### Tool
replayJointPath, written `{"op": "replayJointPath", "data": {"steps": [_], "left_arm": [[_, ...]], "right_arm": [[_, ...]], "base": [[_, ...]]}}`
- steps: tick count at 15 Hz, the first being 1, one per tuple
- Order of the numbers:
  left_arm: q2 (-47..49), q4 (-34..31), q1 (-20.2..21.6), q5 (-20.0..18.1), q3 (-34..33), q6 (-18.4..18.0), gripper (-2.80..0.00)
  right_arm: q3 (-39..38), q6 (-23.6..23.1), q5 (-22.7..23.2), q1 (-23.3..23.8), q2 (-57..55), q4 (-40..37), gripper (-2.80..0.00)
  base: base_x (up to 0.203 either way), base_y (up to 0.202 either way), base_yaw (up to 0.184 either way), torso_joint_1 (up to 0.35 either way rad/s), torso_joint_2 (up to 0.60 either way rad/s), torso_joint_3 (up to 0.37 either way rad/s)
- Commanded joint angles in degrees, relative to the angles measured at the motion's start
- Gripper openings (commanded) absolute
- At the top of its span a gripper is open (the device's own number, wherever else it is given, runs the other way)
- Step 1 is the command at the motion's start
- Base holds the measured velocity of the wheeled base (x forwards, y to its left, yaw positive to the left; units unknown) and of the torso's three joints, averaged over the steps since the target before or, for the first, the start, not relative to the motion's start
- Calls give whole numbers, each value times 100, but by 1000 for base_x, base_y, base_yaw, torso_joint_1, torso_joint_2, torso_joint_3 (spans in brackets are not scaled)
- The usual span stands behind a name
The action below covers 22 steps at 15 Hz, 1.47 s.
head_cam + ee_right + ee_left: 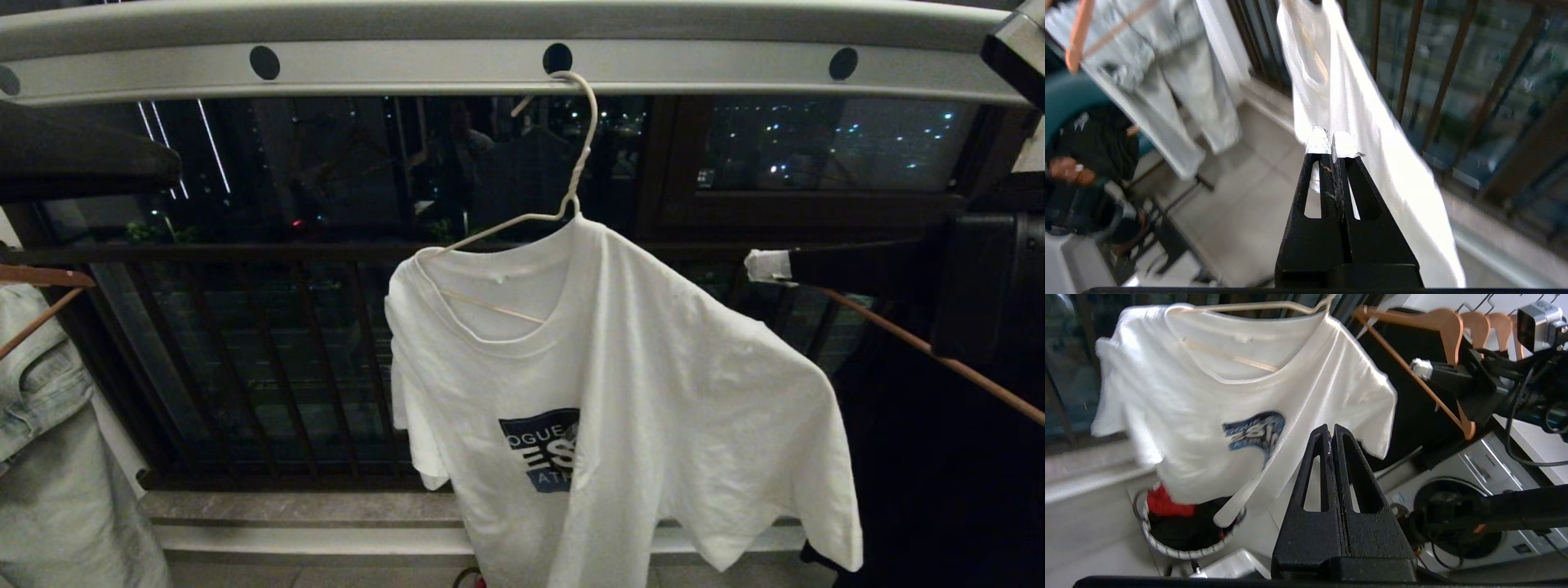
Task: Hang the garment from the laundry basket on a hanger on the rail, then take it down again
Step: Hang the clothes rack on the clothesline, then take the clothes off the clothes rack
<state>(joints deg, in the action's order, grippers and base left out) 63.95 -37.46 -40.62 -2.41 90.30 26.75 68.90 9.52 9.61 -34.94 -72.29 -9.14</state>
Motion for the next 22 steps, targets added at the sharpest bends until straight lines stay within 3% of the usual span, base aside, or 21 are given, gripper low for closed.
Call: {"op": "replayJointPath", "data": {"steps": [1, 6, 11, 12, 18, 22], "left_arm": [[123, -24, 1, -5, 75, 23, -280], [364, -33, 1, 4, 84, 138, -280], [338, -33, 1, 13, 67, 129, -280], [336, -33, -4, 13, 67, 132, -280], [320, -33, 1, 13, 67, 129, -280], [268, -33, 1, 30, 67, 129, -280]], "right_arm": [[-17, 18, -59, 24, 324, -432, -280], [-208, -1, -109, 277, 795, -1249, -280], [-591, -228, -223, 293, 840, -1389, -280], [-636, -255, -231, 286, 830, -1380, 0], [-974, -677, -206, 286, 297, -1310, 0], [-1304, -890, -183, 281, -127, -549, 0]], "base": [[0, 0, 0, 0, 0, 0], [0, 0, 0, 0, 0, 0], [0, 0, 0, 0, 0, 0], [0, 0, 0, 0, 0, 0], [0, 0, 0, 0, 0, 0], [0, 0, 0, 0, 0, 0]]}}
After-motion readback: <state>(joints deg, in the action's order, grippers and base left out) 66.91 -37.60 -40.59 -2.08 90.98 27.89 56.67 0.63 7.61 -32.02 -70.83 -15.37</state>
